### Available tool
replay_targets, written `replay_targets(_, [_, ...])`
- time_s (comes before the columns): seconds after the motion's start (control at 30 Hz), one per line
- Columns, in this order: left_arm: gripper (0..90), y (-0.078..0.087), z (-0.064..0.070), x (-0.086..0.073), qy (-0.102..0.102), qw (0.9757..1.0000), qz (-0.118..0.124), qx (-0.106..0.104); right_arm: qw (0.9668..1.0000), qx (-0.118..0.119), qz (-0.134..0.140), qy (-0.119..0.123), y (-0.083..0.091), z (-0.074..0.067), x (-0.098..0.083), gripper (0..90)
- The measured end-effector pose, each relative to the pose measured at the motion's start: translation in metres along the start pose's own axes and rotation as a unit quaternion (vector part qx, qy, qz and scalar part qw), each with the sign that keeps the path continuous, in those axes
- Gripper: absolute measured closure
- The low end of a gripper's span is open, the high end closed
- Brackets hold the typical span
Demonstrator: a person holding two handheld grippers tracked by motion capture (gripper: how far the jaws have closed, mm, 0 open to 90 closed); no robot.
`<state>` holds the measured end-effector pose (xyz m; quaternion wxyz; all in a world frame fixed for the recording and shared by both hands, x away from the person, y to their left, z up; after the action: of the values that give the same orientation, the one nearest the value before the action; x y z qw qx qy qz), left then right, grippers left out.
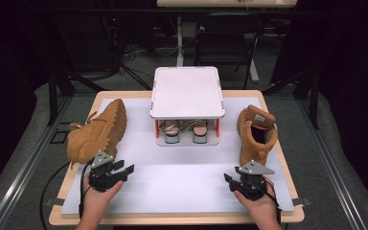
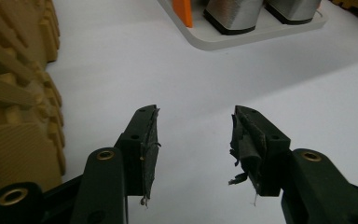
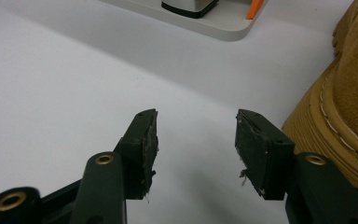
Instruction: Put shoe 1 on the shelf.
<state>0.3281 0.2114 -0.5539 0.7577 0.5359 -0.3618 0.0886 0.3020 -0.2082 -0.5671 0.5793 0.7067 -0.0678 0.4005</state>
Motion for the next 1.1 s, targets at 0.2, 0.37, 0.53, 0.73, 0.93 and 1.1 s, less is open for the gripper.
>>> replay_targets(0.2, [51.7, 0.005, -0.009, -0.002, 0.013, 0.9999, 0.008, -0.002, 0.9999, 0.014, 0.001, 0.001, -0.002, 0.0, -0.002, 52.2])
replay_targets(0.37, [51.8, 0.006, -0.009, -0.002, 0.007, 0.9999, 0.009, -0.001, 0.9999, 0.012, -0.001, 0.01, -0.004, -0.003, -0.001, 51.5])
replay_targets(0.53, [49.4, 0.008, -0.009, -0.001, -0.008, 0.9999, 0.008, 0.012, 0.9997, 0.022, -0.008, -0.003, -0.004, -0.003, -0.001, 51.6])
replay_targets(0.73, [46.8, 0.017, -0.016, -0.001, 0.01, 0.9995, 0.022, 0.022, 0.9997, 0.022, -0.006, -0.007, -0.003, -0.002, -0.002, 55.0])
replay_targets(0.93, [49.0, 0.023, -0.027, -0.002, 0.038, 0.9988, 0.028, 0.01, 0.9998, 0.018, -0.006, -0.005, -0.003, -0.002, -0.001, 55.1])
replay_targets(1.1, [50.9, 0.024, -0.027, -0.002, 0.03, 0.9993, 0.019, 0.014, 0.9998, 0.016, -0.013, -0.001, -0.005, -0.004, -0.002, 54.4])
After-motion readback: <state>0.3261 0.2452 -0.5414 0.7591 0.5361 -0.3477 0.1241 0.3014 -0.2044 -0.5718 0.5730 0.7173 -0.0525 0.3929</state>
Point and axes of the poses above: each handheld gripper's, and its own axes: y roughly backward along the jaws, x roughly out of its top, z roughly to its right, the point moved 4 cm from there along -y, roughly forward along the jaws, and after that the axes turned 13 degrees about -z, right-handed, at the moved point
